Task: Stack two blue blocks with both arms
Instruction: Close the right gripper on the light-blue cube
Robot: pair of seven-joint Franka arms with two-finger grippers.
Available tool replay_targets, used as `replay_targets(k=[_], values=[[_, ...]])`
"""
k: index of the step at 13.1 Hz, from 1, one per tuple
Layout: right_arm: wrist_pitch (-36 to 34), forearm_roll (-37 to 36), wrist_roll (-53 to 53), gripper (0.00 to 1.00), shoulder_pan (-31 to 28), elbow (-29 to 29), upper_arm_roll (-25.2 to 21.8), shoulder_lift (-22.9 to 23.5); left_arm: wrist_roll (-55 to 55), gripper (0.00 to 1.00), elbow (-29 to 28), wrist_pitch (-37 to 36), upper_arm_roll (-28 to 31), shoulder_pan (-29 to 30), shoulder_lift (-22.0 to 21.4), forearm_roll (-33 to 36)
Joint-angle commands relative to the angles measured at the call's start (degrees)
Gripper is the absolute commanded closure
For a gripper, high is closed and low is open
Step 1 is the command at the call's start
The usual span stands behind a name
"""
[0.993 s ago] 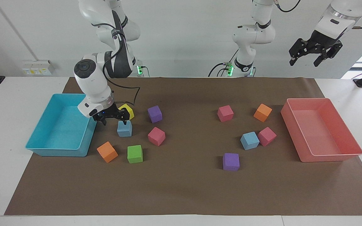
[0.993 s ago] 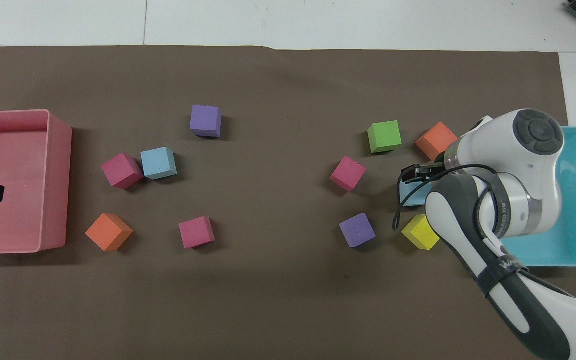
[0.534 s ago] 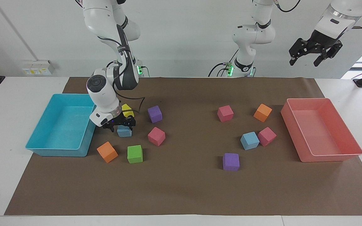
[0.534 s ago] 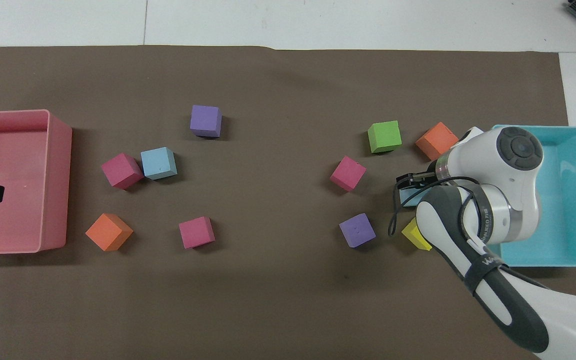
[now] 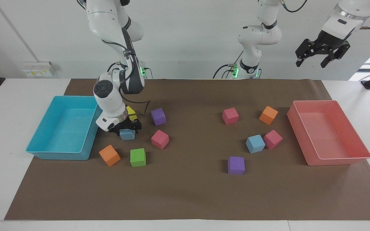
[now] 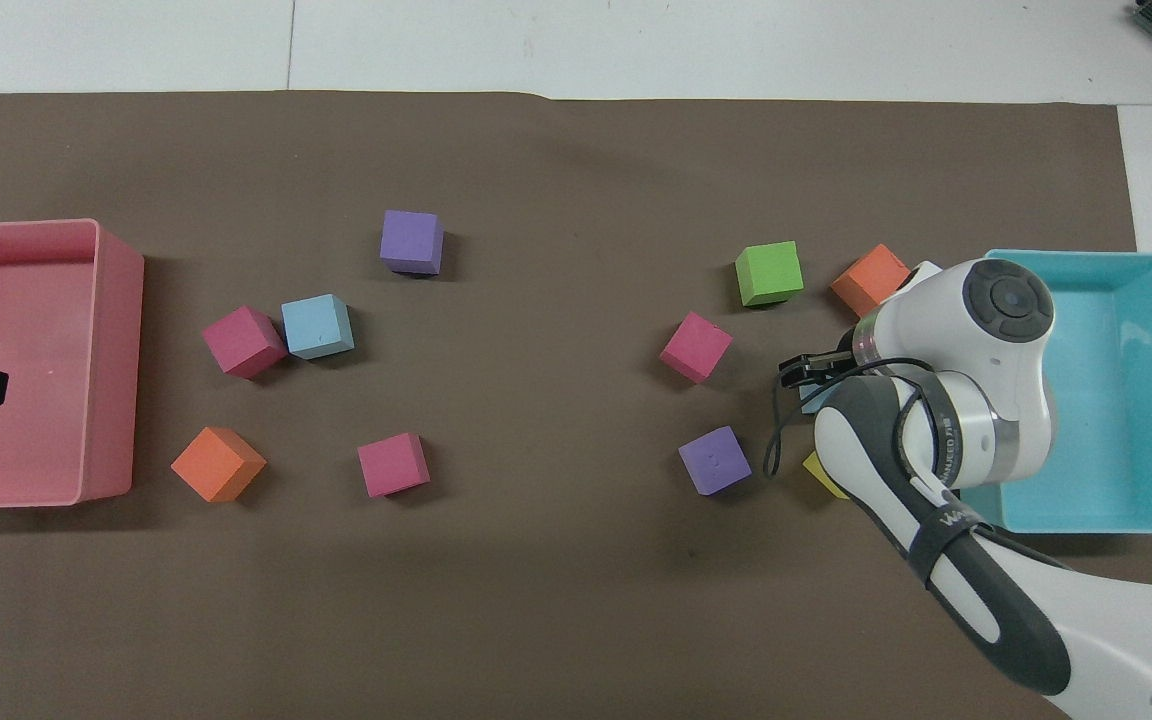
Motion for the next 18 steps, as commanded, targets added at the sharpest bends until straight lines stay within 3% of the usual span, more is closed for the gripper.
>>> replay_targets(k=[1,2,3,5,6,8,11,14,18], values=[[-1.6,1.4,-4.0,0.00,-0.6,-0.3,-0.1,-0.9,-0.2,0.00,-1.2,-0.7,0.5,-0.8,-1.3,-0.6],[-1.7,1.4,-4.1,0.00,-0.9,-0.3,-0.1,-0.9,-0.2,0.00,-1.1,-0.6,0.5,-0.8,-1.3,-0.6],[-1.7,1.4,-4.1,0.11,-0.8,-0.3,-0.1,-0.9,-0.2,0.00,-1.2,-0.6,0.4,-0.8,-1.3,-0.6],[-1.7,1.4,-4.2,0.65,-0.8,0.1,-0.1,-0.8,-0.2,0.00,-1.1,-0.6,0.5,-0.8,-1.3,-0.6],[-1.7,1.3,-4.0,0.98,-0.8,0.3,-0.1,-0.6,-0.2,0.00,-1.2,-0.7,0.5,-0.8,-1.3,-0.6],[-2.0,1.4,-3.5,1.00,-0.6,1.1,-0.1,-0.7,-0.2,0.00,-1.2,-0.6,0.5,-0.8,-1.3,-0.6],[-10.6,1.5,-2.1,1.00,-0.6,7.2,-0.1,-1.8,-0.1,0.00,-1.2,-0.7,0.5,-0.8,-1.3,-0.6],[-16.5,1.5,5.5,1.00,0.7,10.6,0.3,-4.4,0.5,0.00,-1.2,-0.7,0.5,-0.7,-1.3,-0.6],[-18.9,1.4,14.8,1.00,5.0,14.9,0.8,-3.8,0.6,0.00,-1.1,-0.7,0.5,-0.7,-1.3,-0.6]])
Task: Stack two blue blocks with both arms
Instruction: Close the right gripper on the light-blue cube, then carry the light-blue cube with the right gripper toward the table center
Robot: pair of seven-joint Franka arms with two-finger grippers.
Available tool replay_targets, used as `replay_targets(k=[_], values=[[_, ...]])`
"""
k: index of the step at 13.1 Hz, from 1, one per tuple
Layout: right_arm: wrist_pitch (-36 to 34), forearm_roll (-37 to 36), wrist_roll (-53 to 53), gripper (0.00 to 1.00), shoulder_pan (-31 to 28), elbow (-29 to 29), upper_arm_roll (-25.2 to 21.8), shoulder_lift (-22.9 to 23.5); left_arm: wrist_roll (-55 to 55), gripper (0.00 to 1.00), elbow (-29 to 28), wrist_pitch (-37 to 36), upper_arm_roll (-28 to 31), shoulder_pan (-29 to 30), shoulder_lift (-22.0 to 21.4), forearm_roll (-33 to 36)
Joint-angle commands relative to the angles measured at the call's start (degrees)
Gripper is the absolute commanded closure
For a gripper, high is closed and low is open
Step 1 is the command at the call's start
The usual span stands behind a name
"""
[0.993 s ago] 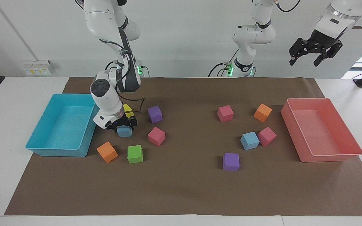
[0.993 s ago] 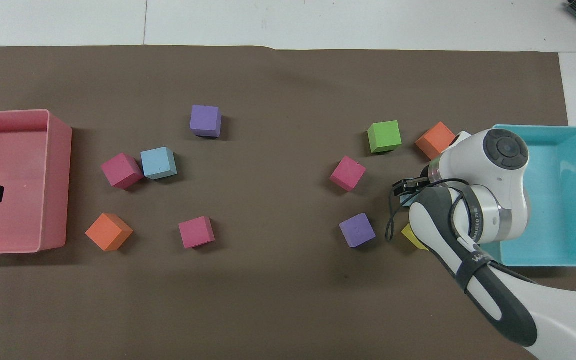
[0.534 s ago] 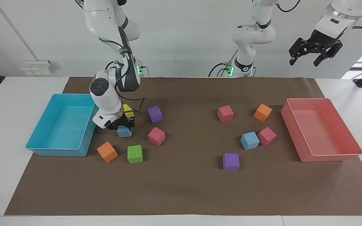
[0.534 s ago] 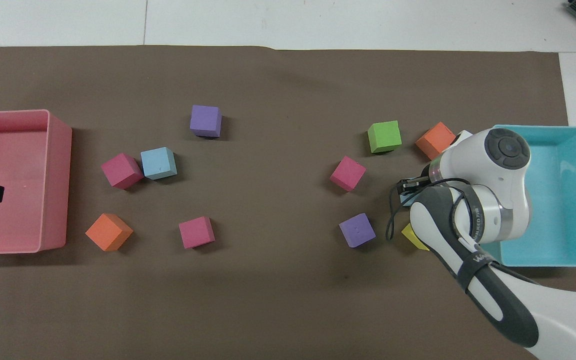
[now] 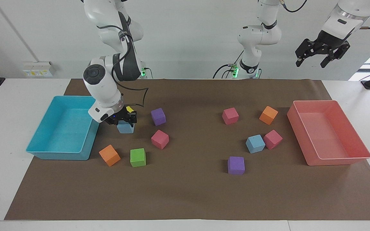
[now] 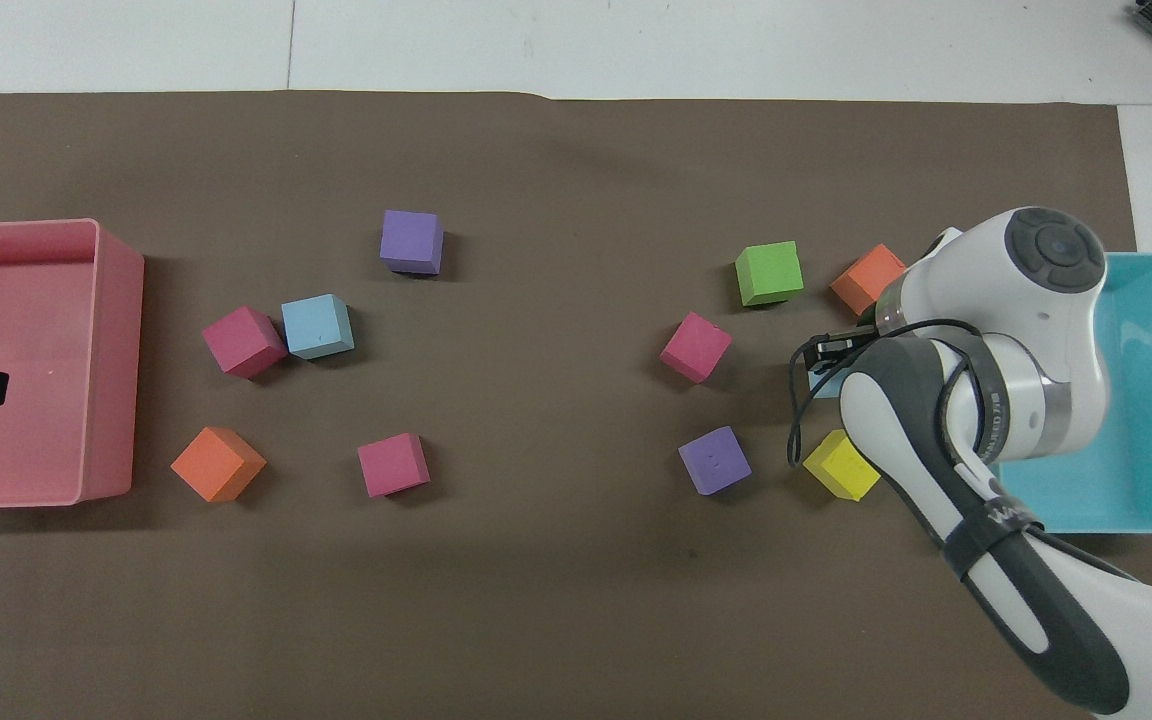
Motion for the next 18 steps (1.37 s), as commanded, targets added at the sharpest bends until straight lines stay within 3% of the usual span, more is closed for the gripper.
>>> replay_targets(k=[1,8,11,18], values=[[-0.7,0.9,4.7,1.00,2.7,2.3,0.3,1.1,0.5,0.00,-1.1,-0.6,0.5,-0.7,-1.3,-0.5],[1.6,5.3,5.3,1.00,5.9,4.2,1.7,1.9,0.4,0.00,-1.1,-0.6,0.5,-0.7,-1.2,-0.5],[2.0,5.0,6.3,1.00,10.5,5.0,1.6,3.6,0.3,0.00,-1.0,-0.5,0.5,-0.7,-1.2,-0.5],[2.2,2.6,18.6,1.00,18.1,16.7,1.6,14.8,0.1,0.00,-1.0,-0.1,0.5,-0.7,-1.2,-0.5]])
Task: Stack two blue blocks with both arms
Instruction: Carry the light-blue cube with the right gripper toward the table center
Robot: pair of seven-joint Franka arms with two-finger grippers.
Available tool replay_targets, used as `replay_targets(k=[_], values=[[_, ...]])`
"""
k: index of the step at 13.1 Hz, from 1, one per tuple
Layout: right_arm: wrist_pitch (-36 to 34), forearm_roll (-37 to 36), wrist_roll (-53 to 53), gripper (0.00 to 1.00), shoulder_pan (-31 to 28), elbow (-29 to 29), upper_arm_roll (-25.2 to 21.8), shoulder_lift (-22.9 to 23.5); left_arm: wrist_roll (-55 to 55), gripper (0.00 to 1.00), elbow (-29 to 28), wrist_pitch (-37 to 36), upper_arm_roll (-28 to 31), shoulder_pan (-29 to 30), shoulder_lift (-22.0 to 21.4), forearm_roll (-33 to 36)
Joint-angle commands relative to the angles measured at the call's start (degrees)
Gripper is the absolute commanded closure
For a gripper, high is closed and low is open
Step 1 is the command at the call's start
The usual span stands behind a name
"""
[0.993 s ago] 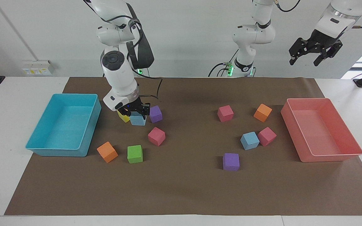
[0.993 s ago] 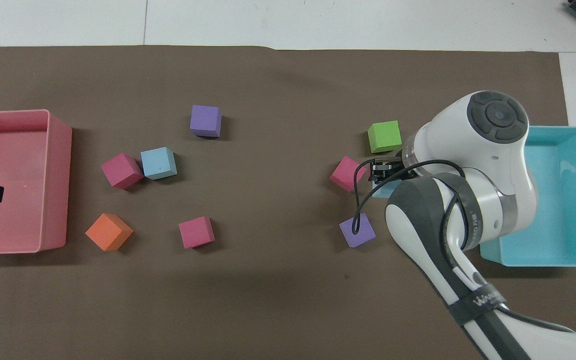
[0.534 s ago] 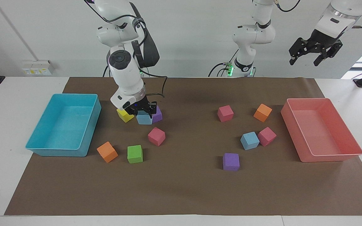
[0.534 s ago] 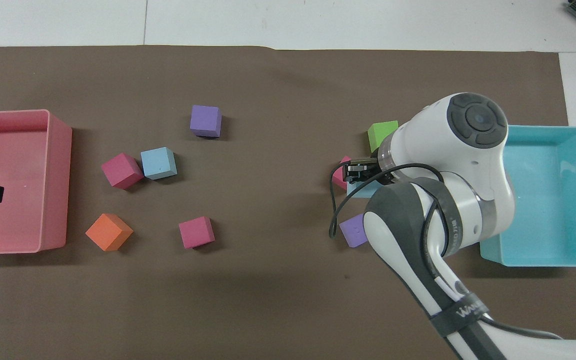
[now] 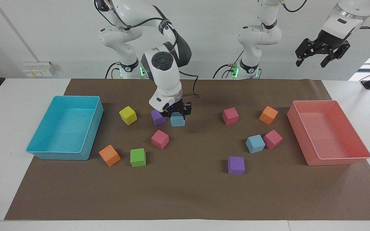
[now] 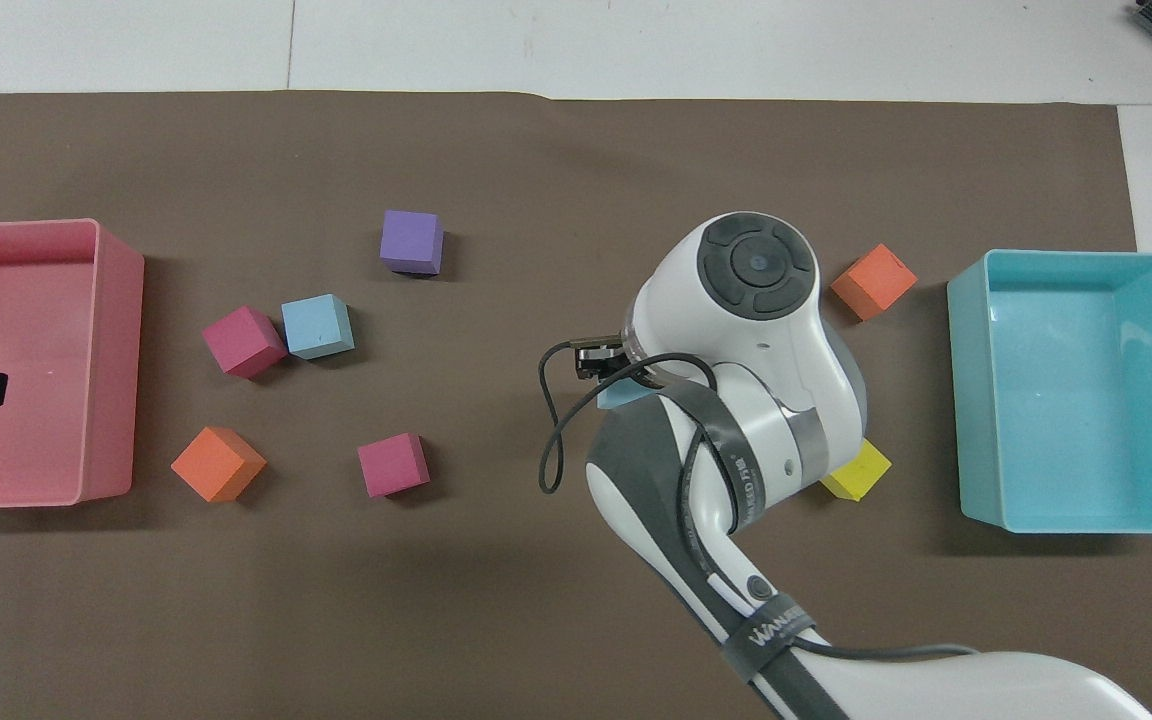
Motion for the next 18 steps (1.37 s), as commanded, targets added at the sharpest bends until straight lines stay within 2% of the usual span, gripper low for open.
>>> replay_targets(k=[1,6,9,18], values=[[0.6,-1.4,5.0,1.00,2.6,6.3,-0.1,6.1,0.1,0.00,-1.0,-0.1,0.5,-0.7,-1.1,-0.4],[5.1,-2.8,7.2,1.00,6.7,7.1,-0.1,10.1,0.0,0.00,-1.0,-0.4,0.6,-0.7,-1.1,-0.4],[6.1,-6.9,7.0,1.00,6.7,6.7,-0.1,10.1,0.1,0.00,-1.0,-0.5,0.7,-0.2,-1.1,-0.4],[8.3,-6.7,7.6,1.00,7.2,5.3,0.1,12.0,-0.4,0.00,-1.0,-0.8,0.6,-0.7,-1.1,-0.4]])
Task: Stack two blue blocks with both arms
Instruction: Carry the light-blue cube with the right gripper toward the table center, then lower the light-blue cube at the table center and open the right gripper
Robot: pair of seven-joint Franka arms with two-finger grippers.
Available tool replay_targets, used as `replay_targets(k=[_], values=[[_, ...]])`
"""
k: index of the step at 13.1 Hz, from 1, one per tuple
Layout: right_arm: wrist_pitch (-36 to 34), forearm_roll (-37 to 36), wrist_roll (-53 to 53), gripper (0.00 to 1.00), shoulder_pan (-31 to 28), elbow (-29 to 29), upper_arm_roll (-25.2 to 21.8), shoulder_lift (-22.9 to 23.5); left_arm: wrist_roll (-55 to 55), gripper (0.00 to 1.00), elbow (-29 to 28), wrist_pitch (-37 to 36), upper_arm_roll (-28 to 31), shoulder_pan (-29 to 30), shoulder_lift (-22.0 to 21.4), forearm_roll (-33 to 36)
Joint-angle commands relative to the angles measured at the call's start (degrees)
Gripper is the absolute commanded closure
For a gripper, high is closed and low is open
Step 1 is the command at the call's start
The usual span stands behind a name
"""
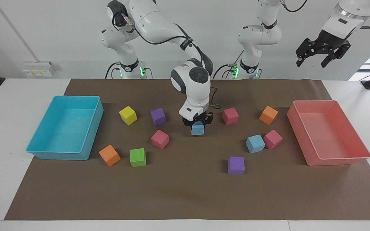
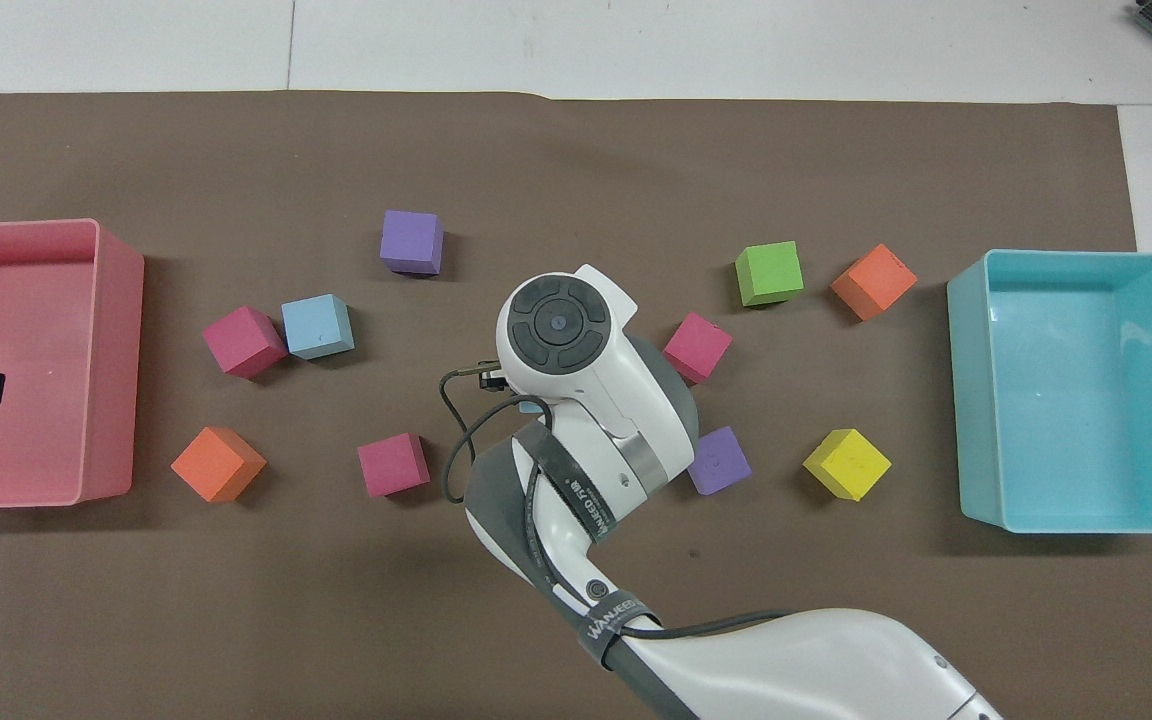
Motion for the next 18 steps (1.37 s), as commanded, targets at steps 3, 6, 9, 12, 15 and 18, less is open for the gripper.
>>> replay_targets(k=[3,6,9,12,15,18], values=[[2.9,-1.3,1.9,1.00,0.3,-0.4,0.1,1.9,-0.1,0.00,-1.0,-0.8,0.5,-0.6,-1.1,-0.4],[3.3,-1.3,1.8,1.00,0.6,-0.6,0.2,2.4,0.0,0.00,-1.0,-0.9,0.5,-0.7,-1.1,-0.4],[3.7,-1.4,1.6,0.97,0.7,-1.7,0.2,2.2,-0.1,0.00,-1.0,-1.0,0.5,-0.7,-1.1,-0.4],[5.1,-1.3,1.7,0.72,1.1,-2.8,0.2,2.2,-0.1,0.00,-1.0,-1.0,0.5,-0.7,-1.2,-0.4],[5.1,-1.2,1.8,0.35,1.7,-2.9,0.2,2.2,-0.1,0.00,-1.0,-1.0,0.5,-0.7,-1.1,-0.4],[4.9,-1.4,1.6,0.00,1.7,-2.3,0.1,1.9,-0.2,0.00,-1.0,-1.0,0.4,-0.8,-1.1,0.0]])
